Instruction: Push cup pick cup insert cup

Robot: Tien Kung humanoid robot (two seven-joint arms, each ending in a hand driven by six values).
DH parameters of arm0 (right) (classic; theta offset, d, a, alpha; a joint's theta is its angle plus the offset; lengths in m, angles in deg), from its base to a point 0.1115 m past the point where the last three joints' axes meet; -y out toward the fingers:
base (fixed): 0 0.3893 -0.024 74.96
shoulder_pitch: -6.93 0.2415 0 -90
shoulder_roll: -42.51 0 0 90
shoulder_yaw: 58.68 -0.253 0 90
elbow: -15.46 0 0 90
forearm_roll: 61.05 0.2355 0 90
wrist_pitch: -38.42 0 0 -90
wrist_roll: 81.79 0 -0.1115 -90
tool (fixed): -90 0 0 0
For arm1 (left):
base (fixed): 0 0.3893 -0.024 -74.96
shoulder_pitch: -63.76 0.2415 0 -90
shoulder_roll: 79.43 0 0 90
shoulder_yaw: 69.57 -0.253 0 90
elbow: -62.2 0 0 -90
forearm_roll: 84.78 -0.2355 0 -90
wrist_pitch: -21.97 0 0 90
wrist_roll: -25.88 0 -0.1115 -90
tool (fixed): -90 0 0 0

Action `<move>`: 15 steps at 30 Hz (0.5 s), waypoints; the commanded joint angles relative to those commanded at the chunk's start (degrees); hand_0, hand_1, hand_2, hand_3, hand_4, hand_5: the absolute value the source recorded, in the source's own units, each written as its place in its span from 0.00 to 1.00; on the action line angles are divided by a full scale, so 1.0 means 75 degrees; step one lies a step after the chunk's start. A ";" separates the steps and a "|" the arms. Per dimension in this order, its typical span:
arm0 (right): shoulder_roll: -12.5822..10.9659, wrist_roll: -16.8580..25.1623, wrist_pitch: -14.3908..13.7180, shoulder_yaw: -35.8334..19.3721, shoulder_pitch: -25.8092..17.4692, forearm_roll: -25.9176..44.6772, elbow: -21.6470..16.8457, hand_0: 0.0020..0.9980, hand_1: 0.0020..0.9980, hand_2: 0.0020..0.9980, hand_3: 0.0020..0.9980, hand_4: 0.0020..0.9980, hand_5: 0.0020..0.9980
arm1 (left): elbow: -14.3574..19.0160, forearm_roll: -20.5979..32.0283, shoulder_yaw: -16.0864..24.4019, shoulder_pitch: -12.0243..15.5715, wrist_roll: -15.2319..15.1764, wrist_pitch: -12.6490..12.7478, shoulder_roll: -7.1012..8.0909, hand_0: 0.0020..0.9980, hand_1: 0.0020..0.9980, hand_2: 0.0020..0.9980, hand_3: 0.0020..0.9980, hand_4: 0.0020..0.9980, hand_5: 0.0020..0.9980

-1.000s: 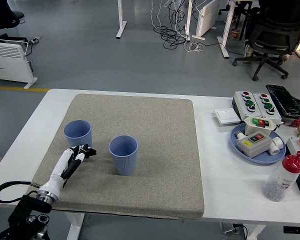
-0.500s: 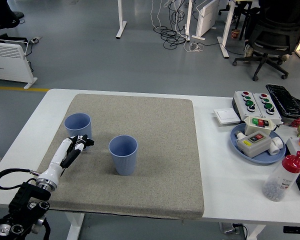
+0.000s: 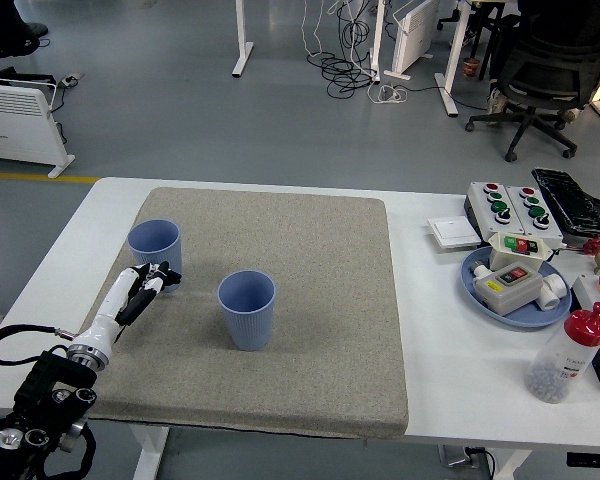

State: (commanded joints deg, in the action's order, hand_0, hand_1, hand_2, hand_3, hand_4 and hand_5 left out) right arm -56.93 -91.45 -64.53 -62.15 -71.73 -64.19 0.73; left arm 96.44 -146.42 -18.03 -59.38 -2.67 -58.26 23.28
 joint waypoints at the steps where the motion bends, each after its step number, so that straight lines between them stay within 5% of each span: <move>1: 0.0001 -0.0006 0.0000 -0.0011 0.0000 -0.0018 0.0000 0.71 0.65 0.65 0.58 0.07 0.46 | -0.0044 0.0013 -0.0013 -0.0032 -0.0004 -0.0009 -0.0013 0.69 0.65 0.58 0.52 0.53 1.00; 15: 0.0015 -0.0031 0.0004 -0.0058 0.0006 -0.0098 -0.0008 0.71 0.65 0.65 0.58 0.07 0.46 | -0.0908 0.0607 -0.0387 -0.0587 -0.0177 -0.0042 -0.0244 0.70 0.66 0.58 0.52 0.53 1.00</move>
State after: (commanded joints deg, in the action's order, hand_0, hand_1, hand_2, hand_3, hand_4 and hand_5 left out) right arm -56.82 -91.68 -64.50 -62.59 -71.69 -64.93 0.68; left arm 89.63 -141.87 -20.94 -63.79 -4.00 -58.58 21.45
